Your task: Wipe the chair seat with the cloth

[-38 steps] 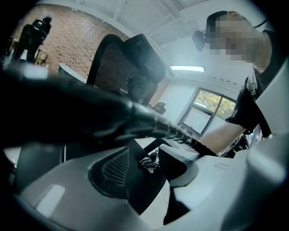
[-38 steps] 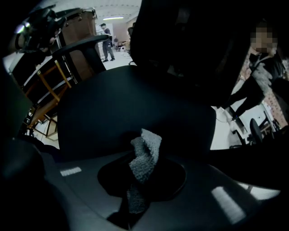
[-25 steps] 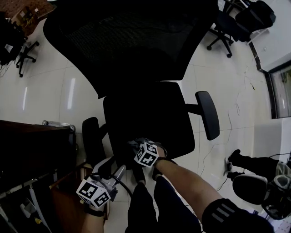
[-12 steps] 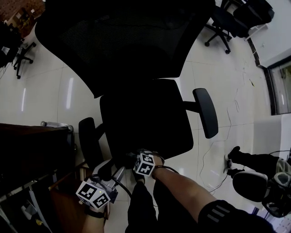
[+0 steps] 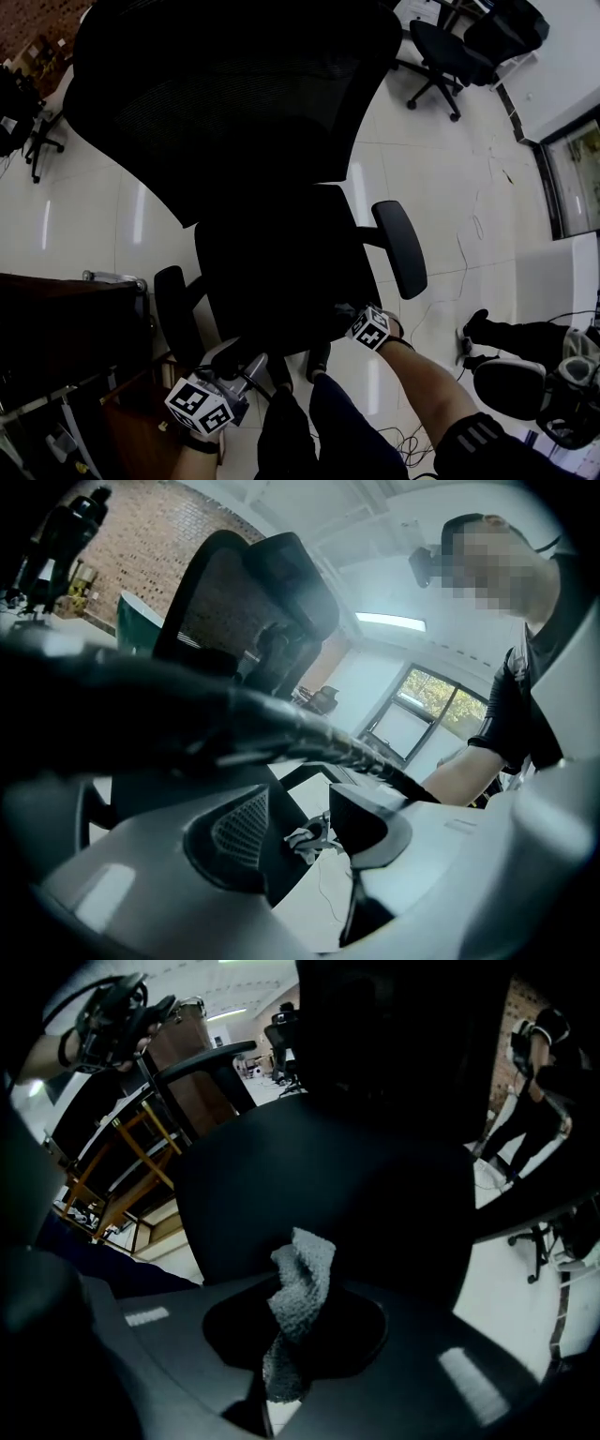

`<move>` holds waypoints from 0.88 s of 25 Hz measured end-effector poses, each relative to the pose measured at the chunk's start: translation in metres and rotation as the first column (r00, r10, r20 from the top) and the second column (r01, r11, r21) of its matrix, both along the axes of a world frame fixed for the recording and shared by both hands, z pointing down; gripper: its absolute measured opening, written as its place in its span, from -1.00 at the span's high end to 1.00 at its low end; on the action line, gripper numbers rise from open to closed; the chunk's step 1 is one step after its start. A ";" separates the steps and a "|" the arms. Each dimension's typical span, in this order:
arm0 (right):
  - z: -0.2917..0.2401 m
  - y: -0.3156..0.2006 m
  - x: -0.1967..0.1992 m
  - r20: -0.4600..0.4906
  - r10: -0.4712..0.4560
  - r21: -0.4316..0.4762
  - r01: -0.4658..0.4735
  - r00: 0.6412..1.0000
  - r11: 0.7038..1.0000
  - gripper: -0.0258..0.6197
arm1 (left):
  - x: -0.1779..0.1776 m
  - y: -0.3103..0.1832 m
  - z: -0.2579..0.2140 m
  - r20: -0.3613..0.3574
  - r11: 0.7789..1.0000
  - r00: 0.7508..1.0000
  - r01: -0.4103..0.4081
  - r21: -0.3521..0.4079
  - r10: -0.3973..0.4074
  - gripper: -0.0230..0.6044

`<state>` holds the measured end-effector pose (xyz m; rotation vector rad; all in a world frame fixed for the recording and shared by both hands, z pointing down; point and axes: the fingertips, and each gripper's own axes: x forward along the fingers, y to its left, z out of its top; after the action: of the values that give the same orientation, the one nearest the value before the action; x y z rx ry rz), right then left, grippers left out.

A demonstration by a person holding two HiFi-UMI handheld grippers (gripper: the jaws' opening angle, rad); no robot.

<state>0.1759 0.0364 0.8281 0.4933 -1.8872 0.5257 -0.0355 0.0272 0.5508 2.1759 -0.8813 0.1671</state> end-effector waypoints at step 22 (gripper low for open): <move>-0.273 -0.002 -0.015 0.468 0.185 0.158 -0.288 0.864 0.945 0.76 | 0.032 0.047 -0.144 0.031 0.984 0.995 0.085 0.157 -0.091 0.22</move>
<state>0.1613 0.0344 0.5551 0.8177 -2.3622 0.6332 -0.0034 0.0745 0.4065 2.2789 -1.0411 0.0991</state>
